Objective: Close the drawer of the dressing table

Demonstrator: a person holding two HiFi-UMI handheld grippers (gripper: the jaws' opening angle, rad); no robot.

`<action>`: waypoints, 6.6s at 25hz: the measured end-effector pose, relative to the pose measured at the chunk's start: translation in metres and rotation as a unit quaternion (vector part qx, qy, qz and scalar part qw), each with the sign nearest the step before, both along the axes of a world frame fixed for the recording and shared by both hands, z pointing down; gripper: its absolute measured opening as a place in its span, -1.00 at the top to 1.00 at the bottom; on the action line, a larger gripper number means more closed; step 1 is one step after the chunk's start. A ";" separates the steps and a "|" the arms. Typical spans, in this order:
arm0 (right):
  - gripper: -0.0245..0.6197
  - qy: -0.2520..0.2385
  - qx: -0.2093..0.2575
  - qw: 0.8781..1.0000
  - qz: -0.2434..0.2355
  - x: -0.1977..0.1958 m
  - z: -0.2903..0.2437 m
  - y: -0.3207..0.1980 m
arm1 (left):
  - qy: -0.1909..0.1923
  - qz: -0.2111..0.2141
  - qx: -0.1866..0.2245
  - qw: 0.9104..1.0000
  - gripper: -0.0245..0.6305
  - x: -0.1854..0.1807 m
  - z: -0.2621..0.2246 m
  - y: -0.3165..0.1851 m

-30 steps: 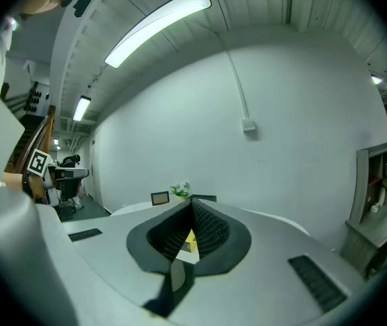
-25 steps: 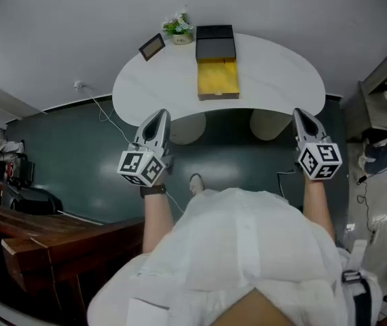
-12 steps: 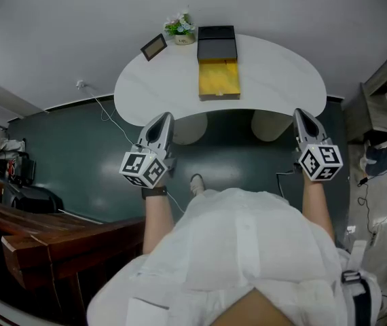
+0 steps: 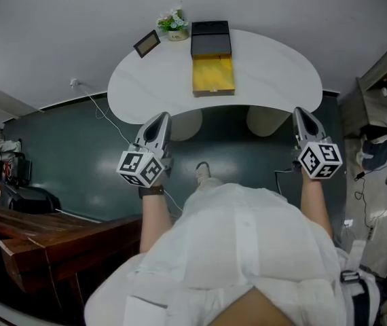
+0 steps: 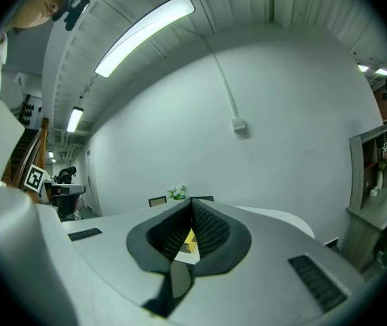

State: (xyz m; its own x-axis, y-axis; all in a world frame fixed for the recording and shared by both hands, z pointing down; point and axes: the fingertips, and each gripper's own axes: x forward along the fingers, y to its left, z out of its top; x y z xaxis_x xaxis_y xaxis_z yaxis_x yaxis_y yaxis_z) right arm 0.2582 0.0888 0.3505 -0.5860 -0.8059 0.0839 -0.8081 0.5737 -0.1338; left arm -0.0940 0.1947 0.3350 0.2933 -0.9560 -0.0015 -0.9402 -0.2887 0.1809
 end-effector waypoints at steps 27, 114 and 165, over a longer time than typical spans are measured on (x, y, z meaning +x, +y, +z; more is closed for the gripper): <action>0.90 0.003 -0.020 0.999 0.025 -0.044 -0.001 -0.162 | -0.007 0.105 -0.027 0.994 0.87 -0.020 0.033 -0.193; 0.89 0.046 -0.111 0.992 -0.033 -0.158 0.067 -0.306 | -0.460 0.497 -0.371 0.636 0.82 0.038 0.299 -0.262; 0.89 0.053 -0.126 0.990 -0.036 -0.160 0.073 -0.309 | -0.481 0.448 -0.353 0.666 0.83 0.019 0.285 -0.341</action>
State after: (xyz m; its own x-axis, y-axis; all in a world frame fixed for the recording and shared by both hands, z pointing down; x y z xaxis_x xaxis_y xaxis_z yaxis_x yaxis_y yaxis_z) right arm 0.0986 -0.2197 0.4232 -0.6176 -0.7088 0.3409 -0.7840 0.5890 -0.1958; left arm -0.0755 -0.1464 0.6197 0.2879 -0.0589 0.9558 -0.2262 -0.9740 0.0081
